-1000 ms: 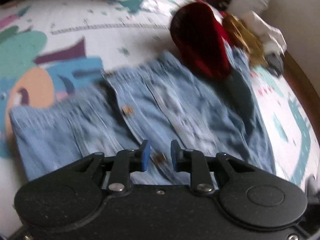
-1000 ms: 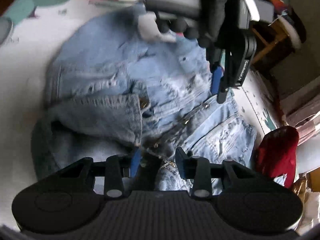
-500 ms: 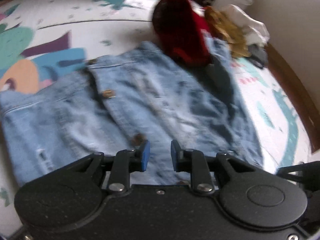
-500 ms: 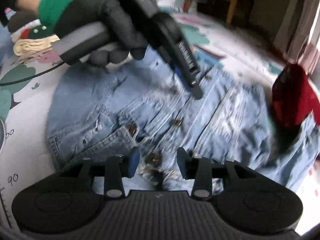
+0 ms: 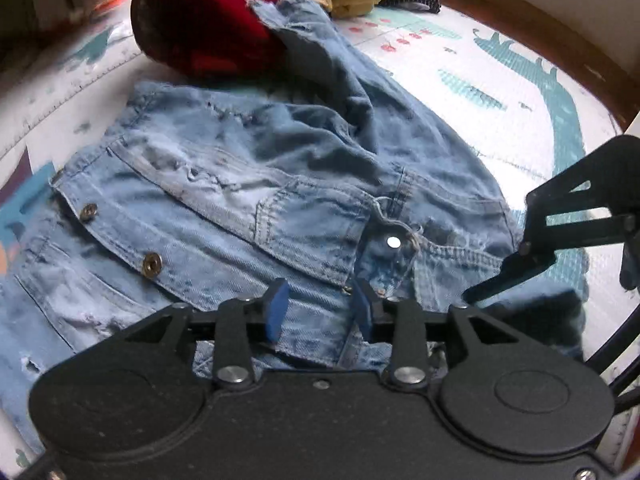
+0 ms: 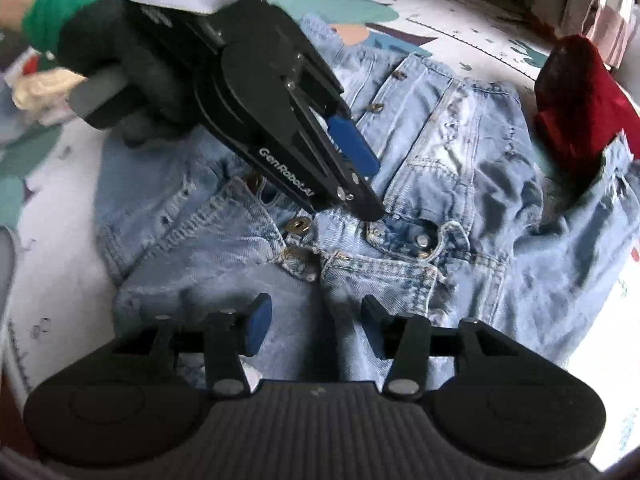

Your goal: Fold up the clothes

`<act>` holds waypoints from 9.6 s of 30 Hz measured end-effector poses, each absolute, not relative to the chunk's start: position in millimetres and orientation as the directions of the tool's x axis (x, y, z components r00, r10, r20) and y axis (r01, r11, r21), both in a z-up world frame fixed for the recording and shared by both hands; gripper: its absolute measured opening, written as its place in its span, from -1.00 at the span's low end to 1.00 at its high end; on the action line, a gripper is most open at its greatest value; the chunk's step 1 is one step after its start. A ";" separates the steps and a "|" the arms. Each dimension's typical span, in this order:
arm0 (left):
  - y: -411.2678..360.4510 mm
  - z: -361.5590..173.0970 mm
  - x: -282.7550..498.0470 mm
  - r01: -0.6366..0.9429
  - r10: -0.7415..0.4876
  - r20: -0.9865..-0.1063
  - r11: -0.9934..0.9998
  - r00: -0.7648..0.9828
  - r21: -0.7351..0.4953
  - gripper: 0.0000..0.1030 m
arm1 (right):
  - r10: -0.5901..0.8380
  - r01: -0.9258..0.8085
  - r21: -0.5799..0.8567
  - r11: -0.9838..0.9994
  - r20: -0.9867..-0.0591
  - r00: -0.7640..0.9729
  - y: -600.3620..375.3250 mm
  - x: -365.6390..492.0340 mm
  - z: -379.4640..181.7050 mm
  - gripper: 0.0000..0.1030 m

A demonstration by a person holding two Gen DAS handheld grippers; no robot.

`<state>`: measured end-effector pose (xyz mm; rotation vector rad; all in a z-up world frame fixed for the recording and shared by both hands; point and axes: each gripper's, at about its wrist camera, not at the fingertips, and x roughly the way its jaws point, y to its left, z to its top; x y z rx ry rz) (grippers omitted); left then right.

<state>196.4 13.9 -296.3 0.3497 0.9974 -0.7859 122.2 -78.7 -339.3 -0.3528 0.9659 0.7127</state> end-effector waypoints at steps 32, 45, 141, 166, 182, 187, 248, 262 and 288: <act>-12.3 -310.5 209.2 0.716 -0.370 -0.863 0.697 0.343 -0.015 0.23 | 0.098 0.276 0.327 0.904 -0.785 0.611 -239.1 149.8 -356.1 -0.23; -8.6 -312.7 209.5 0.725 -0.397 -0.854 0.688 0.337 -0.034 0.24 | 0.157 0.281 0.451 0.847 -0.717 0.680 -334.1 318.9 -376.3 -0.02; 357.5 -330.4 65.7 -0.497 0.192 -0.716 0.833 0.671 -0.242 -0.42 | 0.619 -0.719 0.277 0.637 -0.740 0.264 119.9 129.7 -357.2 -0.28; 346.1 -320.2 60.9 -0.572 0.368 -0.716 0.818 0.593 -0.054 -0.77 | 0.624 -0.772 0.191 0.606 -0.717 0.312 123.8 110.2 -343.3 -0.08; 310.1 -334.6 133.1 -0.282 0.223 -0.718 0.959 0.660 0.039 -0.38 | 0.594 -0.882 0.054 0.468 -0.759 0.268 132.7 50.4 -358.8 0.26; 329.1 -328.6 128.6 -0.369 0.301 -0.739 0.926 0.602 0.077 -0.16 | 0.631 -0.860 0.074 0.504 -0.712 0.309 106.2 63.0 -337.0 0.17; 135.9 -325.5 353.8 0.462 -0.120 -0.843 0.871 0.525 0.164 -0.77 | 0.419 -0.577 0.024 0.816 -0.712 0.563 13.9 248.2 -366.2 0.02; 134.3 -300.0 339.8 0.391 -0.168 -0.799 0.916 0.577 0.089 -1.00 | 0.434 -0.585 0.017 0.811 -0.688 0.582 11.0 228.0 -360.8 0.03; 47.2 -236.7 331.4 0.442 -0.344 -0.802 0.890 0.488 -0.113 -0.22 | 0.442 -0.582 0.256 0.772 -0.874 0.202 -229.2 229.0 -269.2 0.10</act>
